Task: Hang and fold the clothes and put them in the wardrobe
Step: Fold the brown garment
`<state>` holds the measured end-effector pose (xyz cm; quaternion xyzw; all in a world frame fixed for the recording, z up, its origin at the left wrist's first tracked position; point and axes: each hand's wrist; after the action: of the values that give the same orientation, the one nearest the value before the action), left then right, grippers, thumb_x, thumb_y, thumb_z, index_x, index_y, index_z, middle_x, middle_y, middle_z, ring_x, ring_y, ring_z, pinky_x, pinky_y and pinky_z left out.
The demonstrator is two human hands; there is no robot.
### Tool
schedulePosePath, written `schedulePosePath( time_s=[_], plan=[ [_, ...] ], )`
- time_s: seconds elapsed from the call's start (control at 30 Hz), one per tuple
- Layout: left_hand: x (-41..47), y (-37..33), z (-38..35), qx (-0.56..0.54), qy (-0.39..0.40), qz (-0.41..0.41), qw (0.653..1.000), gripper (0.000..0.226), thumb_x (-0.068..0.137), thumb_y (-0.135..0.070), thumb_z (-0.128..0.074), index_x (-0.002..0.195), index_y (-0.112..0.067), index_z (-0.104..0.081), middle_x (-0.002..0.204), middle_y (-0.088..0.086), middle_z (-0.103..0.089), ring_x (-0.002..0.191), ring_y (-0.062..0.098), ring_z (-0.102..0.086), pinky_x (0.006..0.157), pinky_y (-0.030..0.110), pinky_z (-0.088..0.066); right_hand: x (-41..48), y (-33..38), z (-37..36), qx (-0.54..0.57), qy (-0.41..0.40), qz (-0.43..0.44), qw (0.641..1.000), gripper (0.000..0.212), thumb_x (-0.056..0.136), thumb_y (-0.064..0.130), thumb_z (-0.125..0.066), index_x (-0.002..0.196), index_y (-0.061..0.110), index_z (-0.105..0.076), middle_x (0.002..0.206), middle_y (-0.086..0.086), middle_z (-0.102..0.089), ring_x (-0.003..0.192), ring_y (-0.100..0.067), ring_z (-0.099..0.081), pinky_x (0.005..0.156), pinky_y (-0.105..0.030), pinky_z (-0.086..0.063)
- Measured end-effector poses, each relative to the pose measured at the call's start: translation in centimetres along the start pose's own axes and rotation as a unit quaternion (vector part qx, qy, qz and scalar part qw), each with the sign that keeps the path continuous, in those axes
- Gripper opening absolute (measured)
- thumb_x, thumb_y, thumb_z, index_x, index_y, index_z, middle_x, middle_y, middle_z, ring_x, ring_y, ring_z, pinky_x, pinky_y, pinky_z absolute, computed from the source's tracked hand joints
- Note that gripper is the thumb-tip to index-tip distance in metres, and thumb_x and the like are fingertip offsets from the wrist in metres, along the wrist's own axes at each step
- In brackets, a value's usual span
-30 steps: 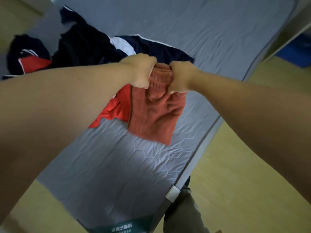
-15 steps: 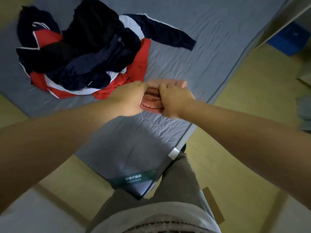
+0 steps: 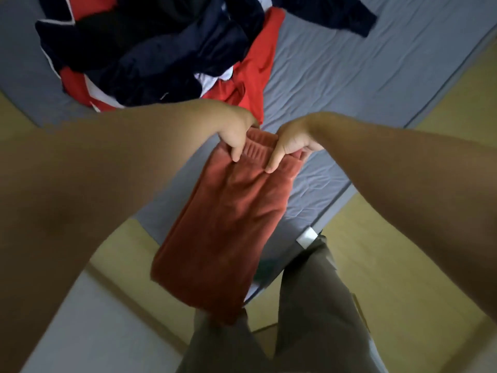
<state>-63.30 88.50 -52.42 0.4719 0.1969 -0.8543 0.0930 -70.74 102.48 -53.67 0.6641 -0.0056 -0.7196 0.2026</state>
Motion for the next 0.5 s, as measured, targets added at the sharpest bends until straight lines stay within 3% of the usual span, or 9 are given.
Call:
schedulePosePath(
  time_s=[0.1, 0.23, 0.33, 0.4, 0.5],
  plan=[
    [8.0, 1.9, -4.4, -0.01, -0.048, 0.017, 0.999, 0.079, 0.063, -0.019, -0.091, 0.134, -0.019, -0.056, 0.125, 0.006, -0.065, 0.107, 0.03, -0.064, 0.077, 0.028, -0.045, 8.6, -2.5, -0.9, -0.046, -0.07, -0.02, 0.996, 0.066, 0.069, 0.027, -0.091, 0.126, 0.01, -0.063, 0.121, -0.013, -0.067, 0.107, -0.029, -0.066, 0.092, -0.043, -0.058],
    [14.3, 3.0, -8.8, 0.04, -0.092, 0.001, 0.995, 0.07, 0.069, -0.014, -0.087, 0.13, -0.019, -0.054, 0.127, 0.013, -0.059, 0.113, 0.036, -0.061, 0.088, 0.04, -0.052, 15.0, -5.0, -3.2, -0.102, -0.183, -0.004, 0.978, 0.08, 0.066, 0.042, -0.09, 0.131, 0.007, -0.057, 0.121, -0.013, -0.066, 0.109, -0.031, -0.065, 0.084, -0.033, -0.053],
    [13.3, 3.3, -11.6, 0.055, -0.157, -0.02, 0.986, 0.051, 0.079, -0.016, -0.073, 0.125, -0.018, -0.052, 0.124, 0.013, -0.052, 0.113, 0.039, -0.057, 0.087, 0.046, -0.048, 15.7, -5.8, -7.4, -0.08, -0.256, -0.009, 0.963, 0.085, 0.07, 0.042, -0.084, 0.137, 0.013, -0.04, 0.132, -0.013, -0.054, 0.123, -0.035, -0.054, 0.094, -0.042, -0.046],
    [10.7, 3.7, -14.1, 0.06, -0.208, -0.041, 0.975, 0.052, 0.08, -0.014, -0.065, 0.13, -0.015, -0.052, 0.124, 0.014, -0.051, 0.111, 0.041, -0.055, 0.086, 0.048, -0.046, 14.4, -6.0, -11.6, -0.079, -0.304, 0.002, 0.949, 0.081, 0.073, 0.041, -0.079, 0.136, 0.015, -0.036, 0.134, -0.012, -0.049, 0.125, -0.035, -0.049, 0.099, -0.046, -0.043],
    [5.2, 4.8, -19.6, 0.051, -0.265, -0.052, 0.961, 0.06, 0.081, -0.014, -0.05, 0.141, -0.01, -0.052, 0.138, 0.019, -0.051, 0.119, 0.041, -0.052, 0.095, 0.05, -0.041, 11.4, -5.1, -18.5, -0.079, -0.36, 0.039, 0.929, 0.083, 0.07, 0.034, -0.073, 0.14, 0.015, -0.033, 0.131, -0.014, -0.047, 0.123, -0.037, -0.045, 0.099, -0.048, -0.042]
  ],
)
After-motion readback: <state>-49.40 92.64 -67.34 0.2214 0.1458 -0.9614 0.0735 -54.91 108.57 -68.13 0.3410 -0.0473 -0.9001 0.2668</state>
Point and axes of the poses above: each hand's wrist, its own x-axis towards the middle knuckle, its own z-axis out of the back of the hand, y = z × x
